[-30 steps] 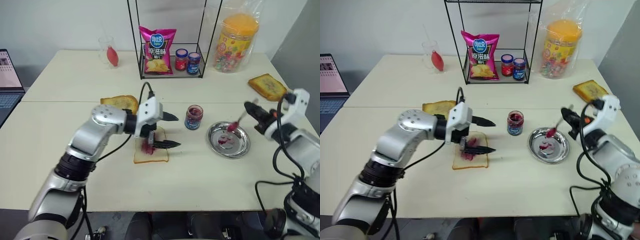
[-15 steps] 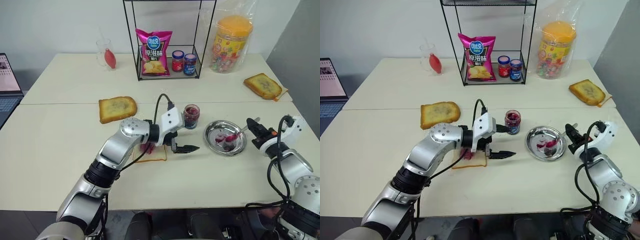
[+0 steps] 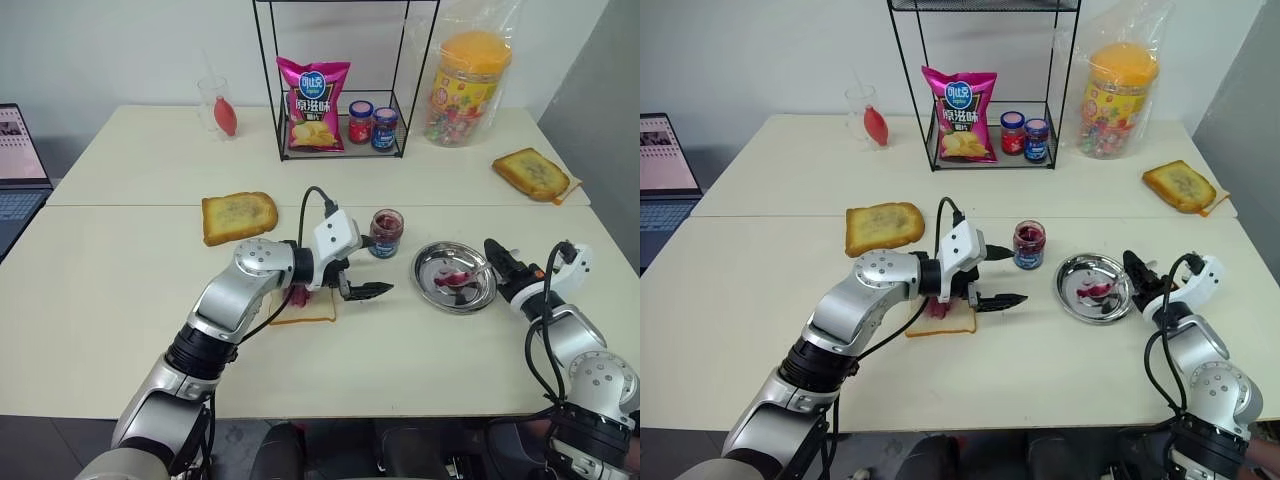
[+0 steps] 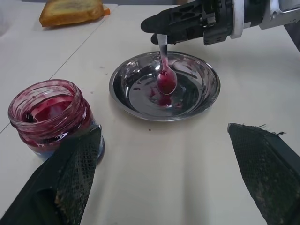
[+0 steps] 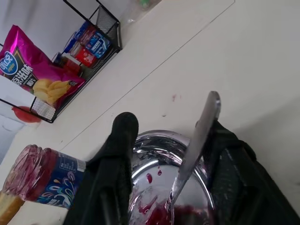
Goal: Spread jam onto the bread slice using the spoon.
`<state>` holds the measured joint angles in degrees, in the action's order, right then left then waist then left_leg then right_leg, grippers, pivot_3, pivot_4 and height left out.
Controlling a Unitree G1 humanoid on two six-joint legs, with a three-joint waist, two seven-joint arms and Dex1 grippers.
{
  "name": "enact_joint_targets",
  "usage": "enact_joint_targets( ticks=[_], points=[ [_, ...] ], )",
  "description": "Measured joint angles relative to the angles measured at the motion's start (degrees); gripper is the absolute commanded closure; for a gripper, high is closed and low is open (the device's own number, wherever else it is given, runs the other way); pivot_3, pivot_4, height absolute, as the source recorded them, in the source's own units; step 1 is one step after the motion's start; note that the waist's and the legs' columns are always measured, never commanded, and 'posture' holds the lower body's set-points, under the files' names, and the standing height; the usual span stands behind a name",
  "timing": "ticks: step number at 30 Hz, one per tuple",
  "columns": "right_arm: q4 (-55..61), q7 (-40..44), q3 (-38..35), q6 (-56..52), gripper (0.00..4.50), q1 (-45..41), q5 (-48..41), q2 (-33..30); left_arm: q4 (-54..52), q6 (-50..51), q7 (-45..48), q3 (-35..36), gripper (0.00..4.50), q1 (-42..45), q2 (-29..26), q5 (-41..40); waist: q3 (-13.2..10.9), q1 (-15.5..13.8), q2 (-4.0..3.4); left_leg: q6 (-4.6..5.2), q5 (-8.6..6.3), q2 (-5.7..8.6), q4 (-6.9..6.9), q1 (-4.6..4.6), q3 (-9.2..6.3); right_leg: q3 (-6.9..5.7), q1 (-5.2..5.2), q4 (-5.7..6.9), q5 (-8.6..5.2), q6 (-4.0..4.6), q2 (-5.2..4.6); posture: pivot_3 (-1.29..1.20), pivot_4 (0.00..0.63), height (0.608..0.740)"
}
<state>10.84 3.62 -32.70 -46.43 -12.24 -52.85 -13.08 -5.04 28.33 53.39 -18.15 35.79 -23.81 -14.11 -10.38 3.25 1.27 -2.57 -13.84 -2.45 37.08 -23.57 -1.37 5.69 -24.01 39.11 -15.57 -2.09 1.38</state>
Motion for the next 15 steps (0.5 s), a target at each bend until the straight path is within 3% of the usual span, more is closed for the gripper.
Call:
enact_joint_targets(
  ticks=[7, 15],
  points=[
    [0.01, 1.60, 2.55, 1.00, 0.08, 0.67, 0.85, -2.14, 0.00, 0.07, -0.22, 0.26, 0.00, 0.02, -0.03, -0.04, 0.00, 0.00, 0.00, 0.00, 0.00, 0.00, 0.00, 0.00, 0.00, 0.00, 0.00, -0.01, 0.01, 0.01, 0.00, 0.00, 0.150, 0.740],
    [0.02, 3.77, 4.85, 1.52, 0.02, 2.35, 2.79, -4.56, 0.00, 0.15, -0.24, 0.52, 0.00, 0.02, -0.15, -0.05, 0.00, -0.02, 0.00, 0.00, 0.00, 0.00, 0.01, 0.00, 0.00, 0.00, 0.01, 0.00, -0.01, -0.01, 0.00, 0.00, 0.150, 0.740]
  ],
)
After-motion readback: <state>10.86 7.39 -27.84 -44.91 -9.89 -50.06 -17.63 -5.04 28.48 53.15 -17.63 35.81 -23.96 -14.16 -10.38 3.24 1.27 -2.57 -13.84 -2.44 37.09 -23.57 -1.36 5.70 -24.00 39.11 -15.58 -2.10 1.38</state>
